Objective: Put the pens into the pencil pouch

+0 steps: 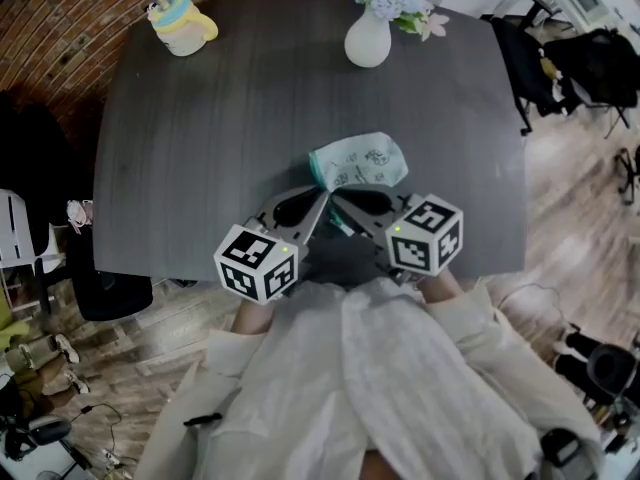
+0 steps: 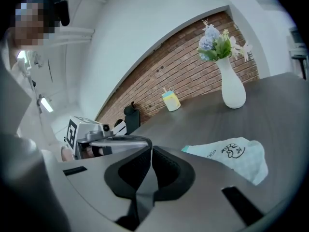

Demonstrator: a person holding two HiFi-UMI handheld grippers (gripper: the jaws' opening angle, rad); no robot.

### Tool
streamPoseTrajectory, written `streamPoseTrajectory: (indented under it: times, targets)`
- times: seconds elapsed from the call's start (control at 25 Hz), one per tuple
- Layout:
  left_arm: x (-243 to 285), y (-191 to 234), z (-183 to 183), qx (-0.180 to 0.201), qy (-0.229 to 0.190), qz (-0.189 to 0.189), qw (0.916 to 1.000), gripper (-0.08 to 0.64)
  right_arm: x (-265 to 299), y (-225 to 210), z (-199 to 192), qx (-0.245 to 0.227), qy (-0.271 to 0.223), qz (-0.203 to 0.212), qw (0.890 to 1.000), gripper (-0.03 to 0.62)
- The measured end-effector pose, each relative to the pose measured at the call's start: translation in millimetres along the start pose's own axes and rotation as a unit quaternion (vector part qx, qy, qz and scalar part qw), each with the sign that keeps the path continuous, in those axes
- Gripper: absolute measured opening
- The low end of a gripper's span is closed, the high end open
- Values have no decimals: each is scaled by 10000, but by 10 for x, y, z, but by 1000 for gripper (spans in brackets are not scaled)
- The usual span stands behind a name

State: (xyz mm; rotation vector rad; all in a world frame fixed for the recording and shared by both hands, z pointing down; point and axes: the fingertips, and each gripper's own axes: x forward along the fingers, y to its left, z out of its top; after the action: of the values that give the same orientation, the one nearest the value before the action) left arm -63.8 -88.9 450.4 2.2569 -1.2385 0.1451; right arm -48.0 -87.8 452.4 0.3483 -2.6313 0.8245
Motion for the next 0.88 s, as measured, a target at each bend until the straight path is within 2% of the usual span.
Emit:
streamPoseTrajectory:
  times: [0.44, 0.68, 0.88]
  targets:
    - [15, -67, -29, 197, 279, 175, 9993, 9, -269, -132, 108, -1, -592, -577, 9966, 6]
    - [58, -111, -142, 196, 459, 37, 9987, 9, -341, -119, 102, 18, -834, -591, 9948, 6]
    - [64, -131, -202, 186, 544, -4, 9983, 9, -361, -167, 24, -2, -791, -725, 9942, 6]
